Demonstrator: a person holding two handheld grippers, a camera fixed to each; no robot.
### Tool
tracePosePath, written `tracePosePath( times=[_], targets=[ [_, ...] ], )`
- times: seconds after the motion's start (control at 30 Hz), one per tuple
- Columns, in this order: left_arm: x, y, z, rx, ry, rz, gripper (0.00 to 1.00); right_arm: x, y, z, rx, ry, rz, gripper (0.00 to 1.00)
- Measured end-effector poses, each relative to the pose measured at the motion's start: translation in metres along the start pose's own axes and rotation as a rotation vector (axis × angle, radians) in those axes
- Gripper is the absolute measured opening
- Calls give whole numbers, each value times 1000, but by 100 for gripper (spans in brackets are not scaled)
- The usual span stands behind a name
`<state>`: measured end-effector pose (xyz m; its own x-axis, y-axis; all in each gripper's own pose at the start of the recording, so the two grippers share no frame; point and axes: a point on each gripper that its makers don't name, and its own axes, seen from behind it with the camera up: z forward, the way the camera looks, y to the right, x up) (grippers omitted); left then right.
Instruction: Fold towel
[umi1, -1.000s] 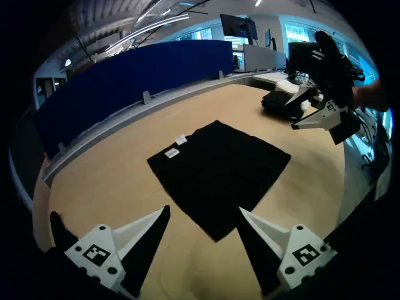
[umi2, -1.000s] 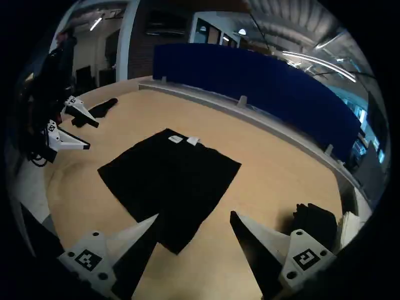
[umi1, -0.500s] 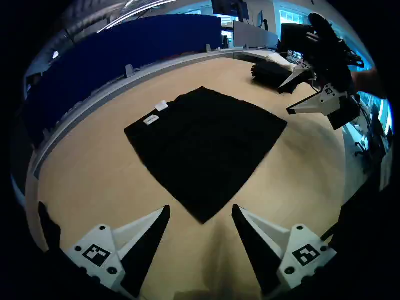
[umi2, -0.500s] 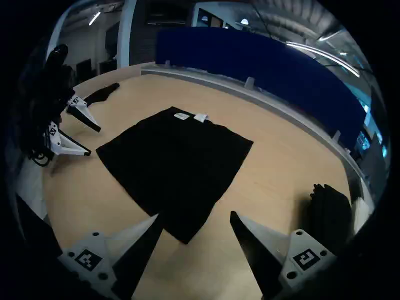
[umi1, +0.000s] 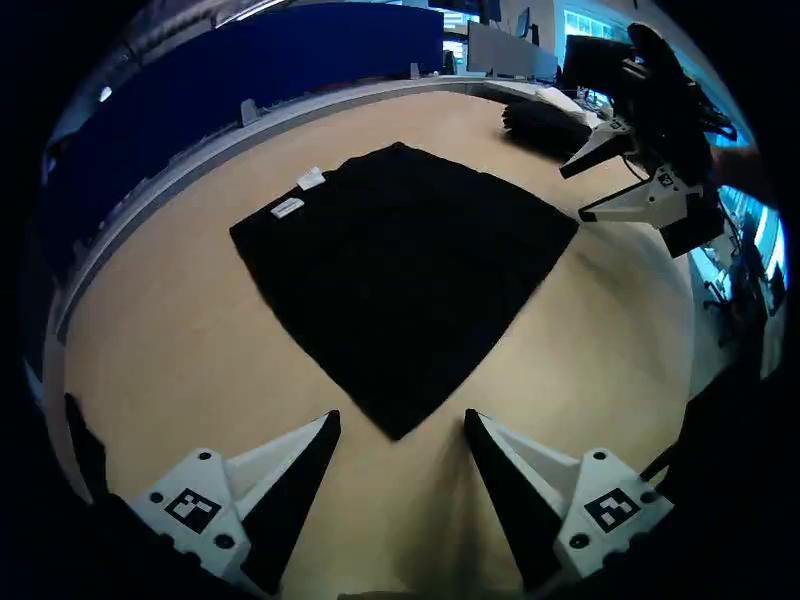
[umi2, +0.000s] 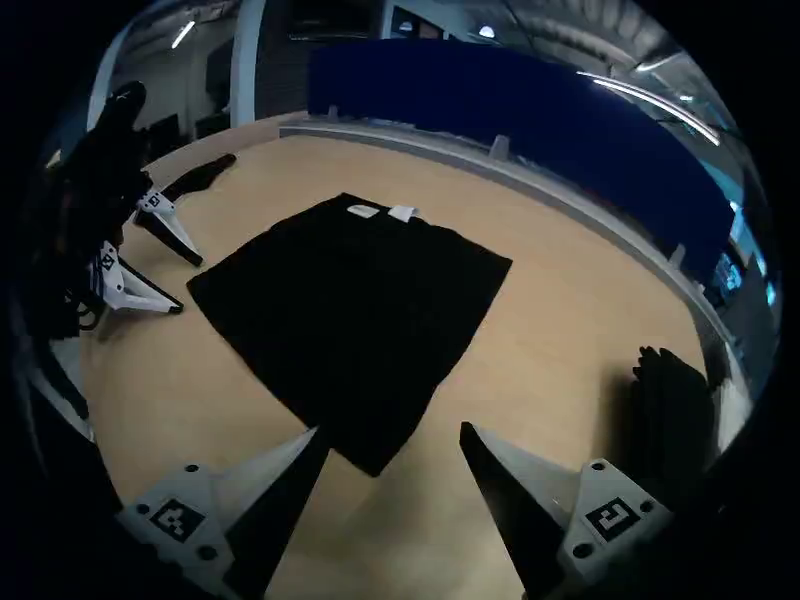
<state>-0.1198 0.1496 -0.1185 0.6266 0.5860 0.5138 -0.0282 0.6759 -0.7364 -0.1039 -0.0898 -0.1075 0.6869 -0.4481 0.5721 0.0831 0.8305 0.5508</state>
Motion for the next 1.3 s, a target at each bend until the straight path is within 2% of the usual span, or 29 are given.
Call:
tracePosePath(
  times=[0.2,0.37,0.47,0.73,0.8,0.97,1.07,1.3],
  targets=[
    [0,1,1,-12,-12,-33,90,-8,-4,5,24,-14,25,87],
    [-1,1,2,-12,-18,-21,83,-15,-9,8,36,-35,31,79],
    [0,3,1,-13,-21,-15,80,-20,-10,8,37,-52,19,78],
    [1,7,0,-21,-25,-8,63,-29,-13,8,42,-84,8,67],
    [1,8,0,-23,-27,-5,53,-31,-13,9,45,-90,15,64],
    [0,8,-1,-21,-33,-2,37,-32,-16,9,55,-95,22,56],
    [-1,6,-2,-19,-36,-5,29,-33,-18,9,57,-98,19,55],
    [-2,5,-1,-22,-41,3,26,-34,-19,10,62,-102,29,50]
  ],
)
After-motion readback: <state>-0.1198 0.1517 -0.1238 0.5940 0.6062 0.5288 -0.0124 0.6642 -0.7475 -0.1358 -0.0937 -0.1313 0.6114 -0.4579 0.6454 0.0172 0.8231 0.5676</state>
